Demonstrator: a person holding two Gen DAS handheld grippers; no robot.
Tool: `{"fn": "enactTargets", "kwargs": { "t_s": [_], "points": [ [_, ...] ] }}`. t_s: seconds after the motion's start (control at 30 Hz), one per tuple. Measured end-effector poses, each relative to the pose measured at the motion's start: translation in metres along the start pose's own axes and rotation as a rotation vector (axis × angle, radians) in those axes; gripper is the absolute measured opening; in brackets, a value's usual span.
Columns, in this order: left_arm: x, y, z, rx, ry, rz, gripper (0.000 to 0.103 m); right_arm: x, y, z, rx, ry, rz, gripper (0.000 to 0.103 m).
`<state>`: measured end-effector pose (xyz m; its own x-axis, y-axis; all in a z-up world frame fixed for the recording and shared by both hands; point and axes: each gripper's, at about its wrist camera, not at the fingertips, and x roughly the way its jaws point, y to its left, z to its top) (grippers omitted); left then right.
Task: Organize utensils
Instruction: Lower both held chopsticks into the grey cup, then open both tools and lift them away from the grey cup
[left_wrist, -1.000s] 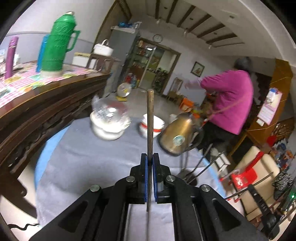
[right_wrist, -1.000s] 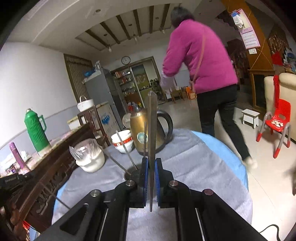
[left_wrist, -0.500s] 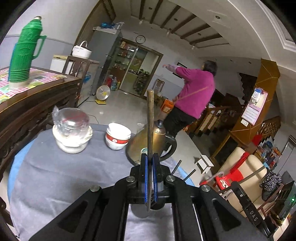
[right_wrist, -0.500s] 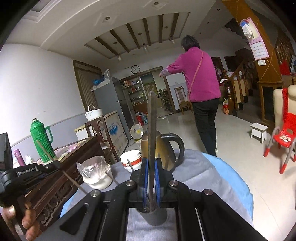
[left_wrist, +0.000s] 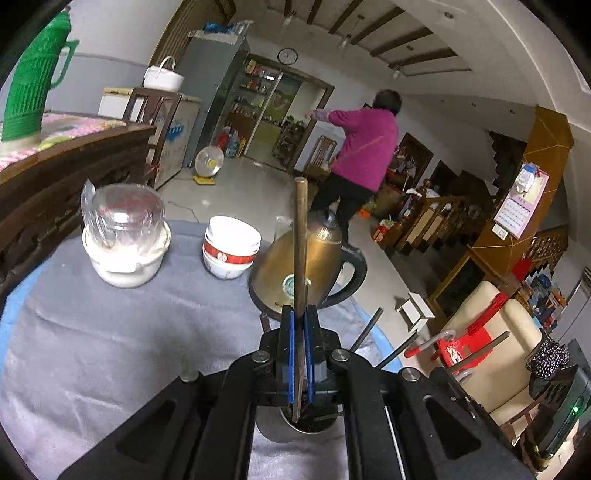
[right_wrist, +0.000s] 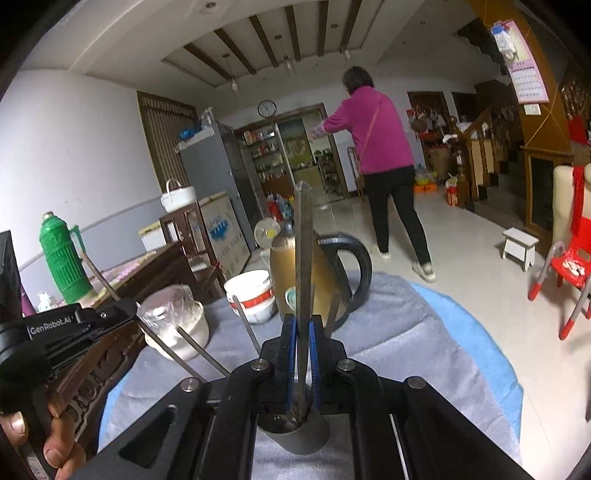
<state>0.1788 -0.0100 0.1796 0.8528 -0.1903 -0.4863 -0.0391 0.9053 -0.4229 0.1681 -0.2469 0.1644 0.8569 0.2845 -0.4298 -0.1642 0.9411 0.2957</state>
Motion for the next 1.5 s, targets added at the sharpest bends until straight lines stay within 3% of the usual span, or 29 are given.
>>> {"fn": "enactTargets", "kwargs": {
  "t_s": [0.33, 1.17, 1.23, 1.33, 1.4, 1.5],
  "points": [
    [0.03, 0.001, -0.021, -0.009, 0.059, 0.004, 0.005, 0.032, -0.005, -0.013, 0.003, 0.061, -0.008, 0.008],
    [0.045, 0.005, -0.048, -0.033, 0.166, 0.019, 0.007, 0.057, -0.012, -0.031, 0.032, 0.177, -0.009, 0.01],
    [0.04, 0.008, -0.046, -0.045, 0.168, 0.016, 0.013, 0.055, -0.013, -0.03, 0.037, 0.179, -0.02, 0.016],
    [0.026, 0.009, -0.041, -0.049, 0.143, 0.017, 0.038, 0.045, -0.014, -0.027, 0.049, 0.164, -0.024, 0.032],
    [0.014, 0.012, -0.037, -0.051, 0.121, 0.017, 0.048, 0.034, -0.015, -0.023, 0.056, 0.145, -0.035, 0.051],
    [-0.01, 0.02, -0.033, -0.054, 0.083, 0.021, 0.053, 0.017, -0.017, -0.018, 0.061, 0.11, -0.046, 0.058]
  ]
}}
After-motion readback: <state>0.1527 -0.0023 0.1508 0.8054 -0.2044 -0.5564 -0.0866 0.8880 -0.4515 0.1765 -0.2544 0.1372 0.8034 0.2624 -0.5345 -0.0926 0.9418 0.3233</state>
